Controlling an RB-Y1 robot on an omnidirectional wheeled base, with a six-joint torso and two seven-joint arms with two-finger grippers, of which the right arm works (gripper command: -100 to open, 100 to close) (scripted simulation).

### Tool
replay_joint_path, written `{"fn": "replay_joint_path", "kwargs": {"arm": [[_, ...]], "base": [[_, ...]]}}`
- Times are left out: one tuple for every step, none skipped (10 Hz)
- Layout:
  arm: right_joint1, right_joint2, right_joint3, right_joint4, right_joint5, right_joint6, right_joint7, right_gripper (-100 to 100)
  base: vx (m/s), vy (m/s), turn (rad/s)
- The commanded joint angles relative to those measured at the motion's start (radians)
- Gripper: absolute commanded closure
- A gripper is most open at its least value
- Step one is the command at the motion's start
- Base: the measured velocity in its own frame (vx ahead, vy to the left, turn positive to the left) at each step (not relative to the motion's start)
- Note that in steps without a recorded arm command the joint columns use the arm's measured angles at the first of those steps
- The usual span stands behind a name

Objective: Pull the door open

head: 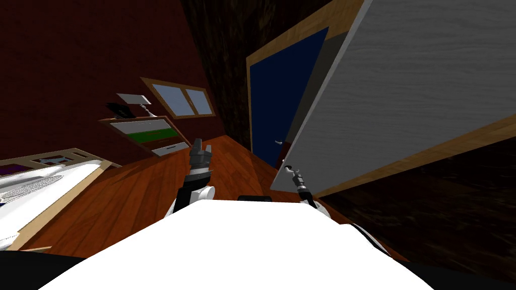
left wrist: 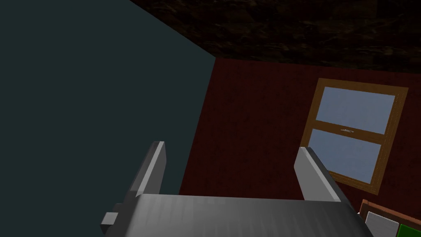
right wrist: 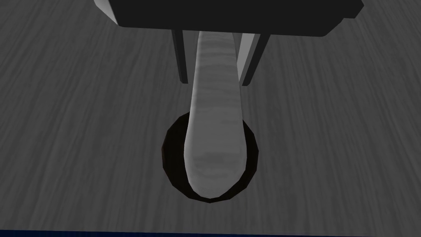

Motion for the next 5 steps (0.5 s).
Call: {"fn": "replay_joint_path", "kwargs": {"arm": [[0.032,-0.002,0.012,-0.02,0.004,-0.018,-0.011,100],[0.046,-0.012,0.018,-0.015,0.005,-0.039,-0.023,100],[0.046,-0.012,0.018,-0.016,0.005,-0.039,-0.023,100],[0.046,-0.012,0.018,-0.015,0.005,-0.039,-0.023,100],[0.059,-0.022,0.025,-0.01,0.005,-0.061,-0.035,100]], "base": [[-0.182,-0.027,0.151],[-0.139,-0.044,0.158],[-0.102,-0.031,0.039],[-0.043,-0.006,-0.015],[-0.074,-0.027,0.129]]}}
